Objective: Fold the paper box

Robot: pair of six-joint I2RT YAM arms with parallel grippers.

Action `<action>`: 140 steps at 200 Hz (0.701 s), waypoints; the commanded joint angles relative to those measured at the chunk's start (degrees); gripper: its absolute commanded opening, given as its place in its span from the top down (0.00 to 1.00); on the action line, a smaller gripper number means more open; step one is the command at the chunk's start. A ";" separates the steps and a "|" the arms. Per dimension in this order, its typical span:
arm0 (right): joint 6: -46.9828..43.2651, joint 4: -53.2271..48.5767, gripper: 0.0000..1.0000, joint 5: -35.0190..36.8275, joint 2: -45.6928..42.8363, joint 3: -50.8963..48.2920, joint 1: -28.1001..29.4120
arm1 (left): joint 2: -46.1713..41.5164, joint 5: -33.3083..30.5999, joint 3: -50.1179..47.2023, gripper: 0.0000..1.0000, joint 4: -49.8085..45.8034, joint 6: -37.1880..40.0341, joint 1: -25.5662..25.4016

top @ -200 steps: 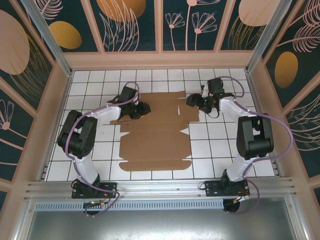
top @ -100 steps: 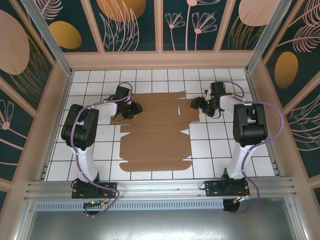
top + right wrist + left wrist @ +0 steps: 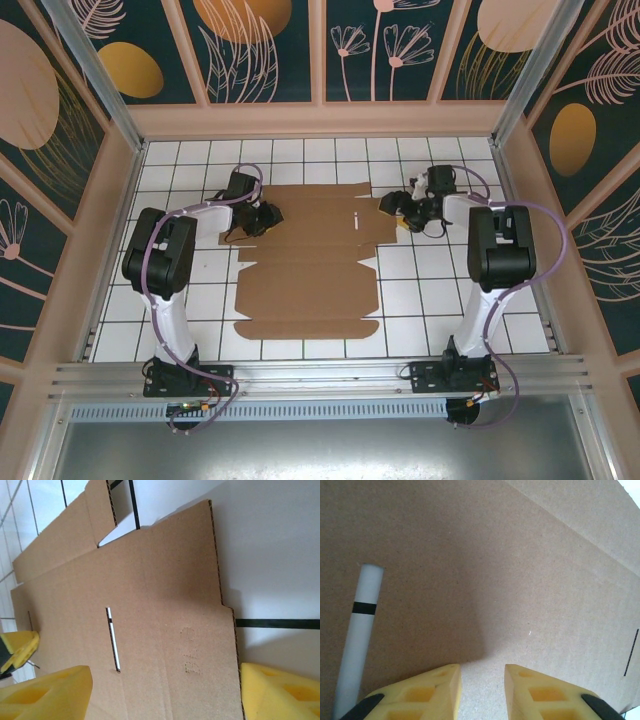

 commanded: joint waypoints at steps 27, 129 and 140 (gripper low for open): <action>8.11 7.96 0.24 -13.67 -7.39 -3.16 0.39 | 2.10 0.56 -1.25 0.71 -1.51 -0.38 -0.69; 12.92 14.95 0.25 -18.15 -2.10 -6.76 0.39 | 2.35 1.20 -1.16 0.71 -1.20 -0.57 -0.69; 14.72 17.63 0.25 -18.46 -1.28 -7.86 0.38 | 2.39 1.13 -1.16 0.71 -1.25 -0.63 -0.69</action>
